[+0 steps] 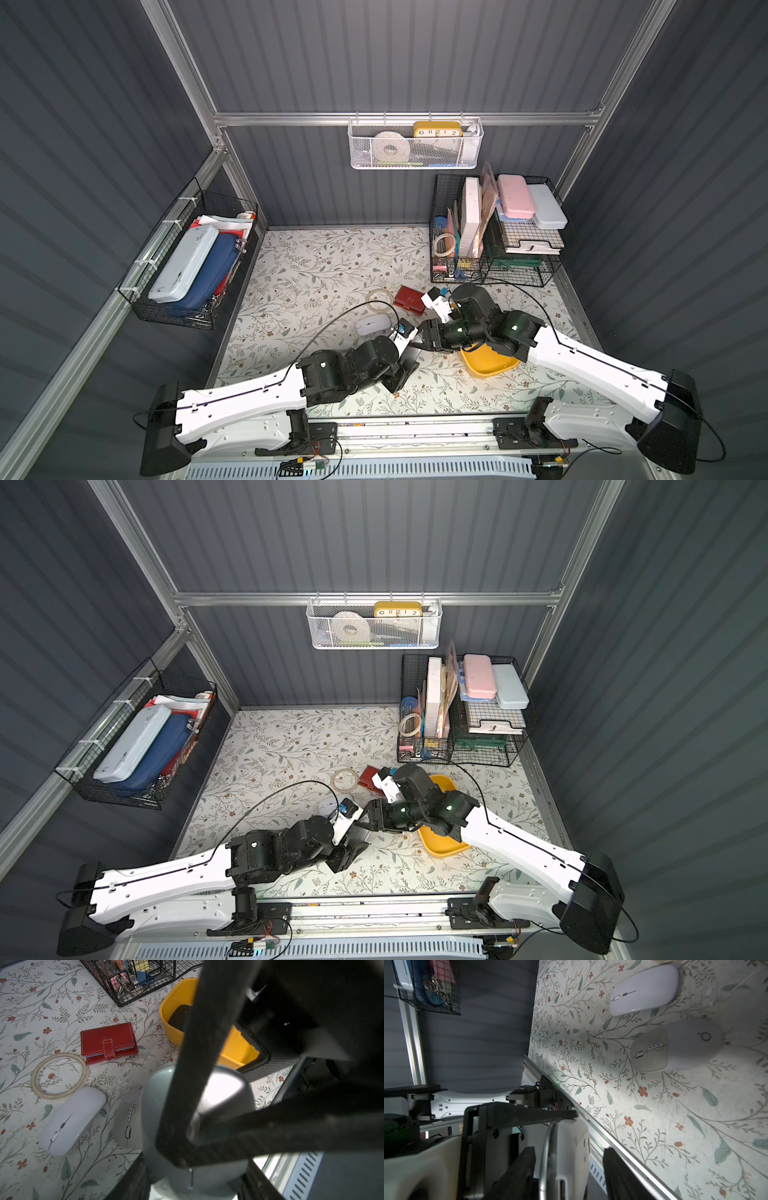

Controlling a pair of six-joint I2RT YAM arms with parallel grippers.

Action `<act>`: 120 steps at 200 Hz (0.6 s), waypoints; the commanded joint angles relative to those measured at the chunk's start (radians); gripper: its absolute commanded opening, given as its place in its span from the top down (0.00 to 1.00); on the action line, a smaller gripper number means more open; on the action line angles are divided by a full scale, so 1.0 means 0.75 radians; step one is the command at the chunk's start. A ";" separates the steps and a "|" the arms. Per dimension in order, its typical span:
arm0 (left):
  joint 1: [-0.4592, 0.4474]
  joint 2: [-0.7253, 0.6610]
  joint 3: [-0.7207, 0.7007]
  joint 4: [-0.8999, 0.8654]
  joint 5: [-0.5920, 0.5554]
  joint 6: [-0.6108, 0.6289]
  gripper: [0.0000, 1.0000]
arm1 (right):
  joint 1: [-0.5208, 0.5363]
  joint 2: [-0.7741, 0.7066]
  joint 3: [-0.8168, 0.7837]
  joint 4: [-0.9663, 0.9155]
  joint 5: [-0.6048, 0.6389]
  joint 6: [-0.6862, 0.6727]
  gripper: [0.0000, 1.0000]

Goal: Put the mouse in the storage box
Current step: Pick up the mouse from the center of the board.

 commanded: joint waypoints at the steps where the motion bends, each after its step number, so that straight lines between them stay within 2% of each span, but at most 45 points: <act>1: 0.004 0.014 -0.006 0.053 -0.017 0.035 0.60 | 0.026 0.025 -0.007 0.010 -0.003 -0.013 0.48; 31: 0.004 0.044 0.014 0.045 -0.019 0.040 0.60 | 0.053 0.081 -0.007 0.093 -0.001 0.034 0.53; 83: 0.003 0.045 0.006 0.049 -0.031 0.022 0.56 | 0.085 0.121 -0.015 0.145 0.006 0.064 0.71; 90: 0.004 0.046 0.003 0.052 -0.031 0.020 0.51 | 0.085 0.118 -0.017 0.147 0.018 0.063 0.72; 96: 0.003 0.046 0.003 0.052 -0.029 0.019 0.42 | 0.085 0.115 -0.015 0.148 0.031 0.058 0.73; 98: 0.003 0.047 0.003 0.052 -0.030 0.020 0.38 | 0.085 0.114 -0.016 0.148 0.038 0.057 0.73; 105: 0.002 0.050 0.003 0.049 -0.033 0.016 0.16 | 0.085 0.108 -0.018 0.156 0.060 0.054 0.74; 110: 0.004 0.052 0.004 0.044 -0.041 0.010 0.07 | 0.085 0.102 -0.017 0.162 0.083 0.053 0.74; 115: 0.004 0.053 0.002 0.042 -0.049 0.001 0.01 | 0.083 0.101 -0.019 0.165 0.102 0.050 0.74; 120: 0.004 0.055 0.002 0.041 -0.053 -0.002 0.01 | 0.078 0.101 -0.021 0.173 0.114 0.042 0.74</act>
